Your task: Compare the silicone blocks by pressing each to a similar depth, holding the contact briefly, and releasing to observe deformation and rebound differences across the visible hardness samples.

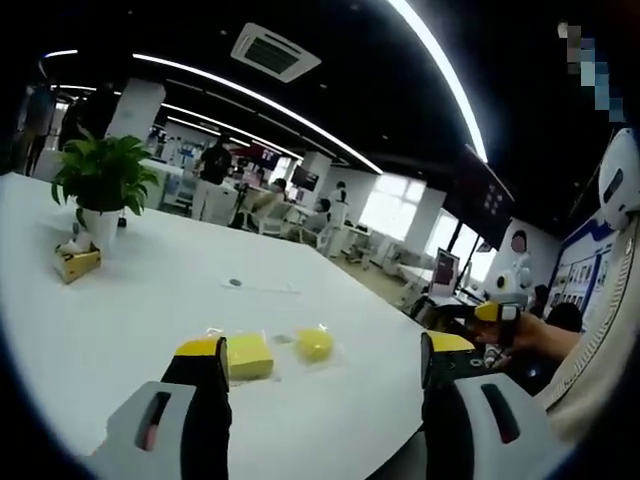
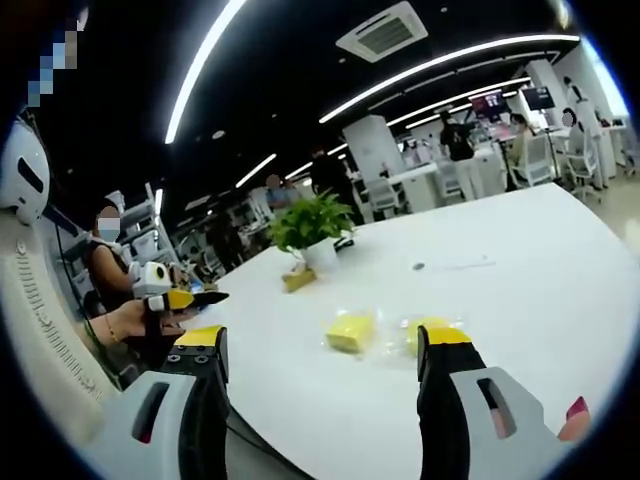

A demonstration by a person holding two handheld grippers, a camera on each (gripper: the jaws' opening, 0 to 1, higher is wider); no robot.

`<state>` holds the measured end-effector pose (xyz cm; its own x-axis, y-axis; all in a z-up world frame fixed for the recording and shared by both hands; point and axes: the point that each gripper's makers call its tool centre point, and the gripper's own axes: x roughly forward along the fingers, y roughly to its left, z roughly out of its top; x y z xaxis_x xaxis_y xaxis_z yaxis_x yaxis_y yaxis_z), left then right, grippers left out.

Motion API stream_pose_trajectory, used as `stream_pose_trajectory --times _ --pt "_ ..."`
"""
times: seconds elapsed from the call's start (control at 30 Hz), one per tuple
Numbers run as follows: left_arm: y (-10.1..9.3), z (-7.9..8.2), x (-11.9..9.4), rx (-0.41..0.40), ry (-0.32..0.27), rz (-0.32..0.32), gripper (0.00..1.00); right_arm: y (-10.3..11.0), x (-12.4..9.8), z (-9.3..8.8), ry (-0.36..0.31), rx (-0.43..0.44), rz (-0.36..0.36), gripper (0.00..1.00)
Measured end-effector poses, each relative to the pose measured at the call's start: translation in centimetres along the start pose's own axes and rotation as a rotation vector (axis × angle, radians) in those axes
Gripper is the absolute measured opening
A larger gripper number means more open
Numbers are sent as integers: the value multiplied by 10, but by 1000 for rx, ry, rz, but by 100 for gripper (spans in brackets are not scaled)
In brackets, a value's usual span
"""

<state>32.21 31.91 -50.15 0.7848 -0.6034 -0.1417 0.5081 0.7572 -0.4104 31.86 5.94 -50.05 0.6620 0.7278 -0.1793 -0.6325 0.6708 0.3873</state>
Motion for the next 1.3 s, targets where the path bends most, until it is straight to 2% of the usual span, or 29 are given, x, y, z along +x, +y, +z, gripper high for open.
stream_pose_trajectory --times 0.53,1.3 --pt "24 4 38 -24 33 -15 80 -18 8 -1 25 15 -29 72" --pt "82 -16 96 -124 87 10 77 -41 33 -5 86 38 -64 71"
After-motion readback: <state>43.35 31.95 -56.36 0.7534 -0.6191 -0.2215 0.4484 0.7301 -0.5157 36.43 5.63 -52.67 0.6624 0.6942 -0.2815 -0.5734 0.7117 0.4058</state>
